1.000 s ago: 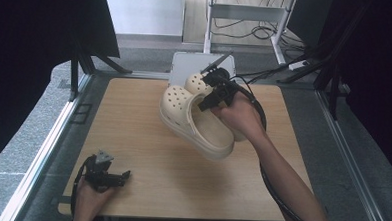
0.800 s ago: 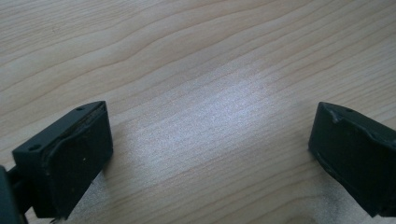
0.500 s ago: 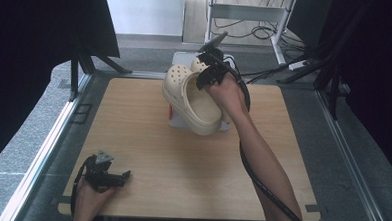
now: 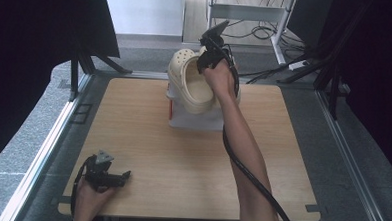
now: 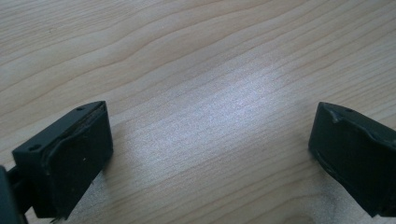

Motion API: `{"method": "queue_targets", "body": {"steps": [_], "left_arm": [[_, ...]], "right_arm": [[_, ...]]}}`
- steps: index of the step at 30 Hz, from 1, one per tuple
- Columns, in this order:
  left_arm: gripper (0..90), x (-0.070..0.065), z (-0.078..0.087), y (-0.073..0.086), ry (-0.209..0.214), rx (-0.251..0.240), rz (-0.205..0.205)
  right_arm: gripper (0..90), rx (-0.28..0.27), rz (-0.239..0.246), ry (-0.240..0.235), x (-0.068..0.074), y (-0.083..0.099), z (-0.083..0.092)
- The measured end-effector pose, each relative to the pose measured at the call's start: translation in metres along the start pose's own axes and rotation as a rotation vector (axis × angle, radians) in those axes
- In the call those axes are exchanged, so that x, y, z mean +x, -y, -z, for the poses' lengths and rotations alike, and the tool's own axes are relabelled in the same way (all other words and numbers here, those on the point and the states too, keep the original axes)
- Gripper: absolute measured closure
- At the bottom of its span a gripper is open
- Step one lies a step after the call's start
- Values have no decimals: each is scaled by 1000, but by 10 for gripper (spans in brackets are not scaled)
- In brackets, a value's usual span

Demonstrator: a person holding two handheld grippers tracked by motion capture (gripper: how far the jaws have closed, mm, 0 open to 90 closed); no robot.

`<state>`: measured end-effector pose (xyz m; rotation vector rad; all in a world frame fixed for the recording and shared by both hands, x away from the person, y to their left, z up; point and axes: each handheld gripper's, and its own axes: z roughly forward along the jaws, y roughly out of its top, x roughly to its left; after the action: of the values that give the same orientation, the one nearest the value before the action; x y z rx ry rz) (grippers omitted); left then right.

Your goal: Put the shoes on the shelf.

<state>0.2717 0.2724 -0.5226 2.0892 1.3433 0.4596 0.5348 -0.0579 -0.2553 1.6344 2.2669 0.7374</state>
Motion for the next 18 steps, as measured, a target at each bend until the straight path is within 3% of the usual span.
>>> {"method": "queue_targets", "body": {"steps": [18], "left_arm": [[0,0,-1,0,1,-4,-3]], "right_arm": [[634,-12,-153,82,-8,-41,-42]]}}
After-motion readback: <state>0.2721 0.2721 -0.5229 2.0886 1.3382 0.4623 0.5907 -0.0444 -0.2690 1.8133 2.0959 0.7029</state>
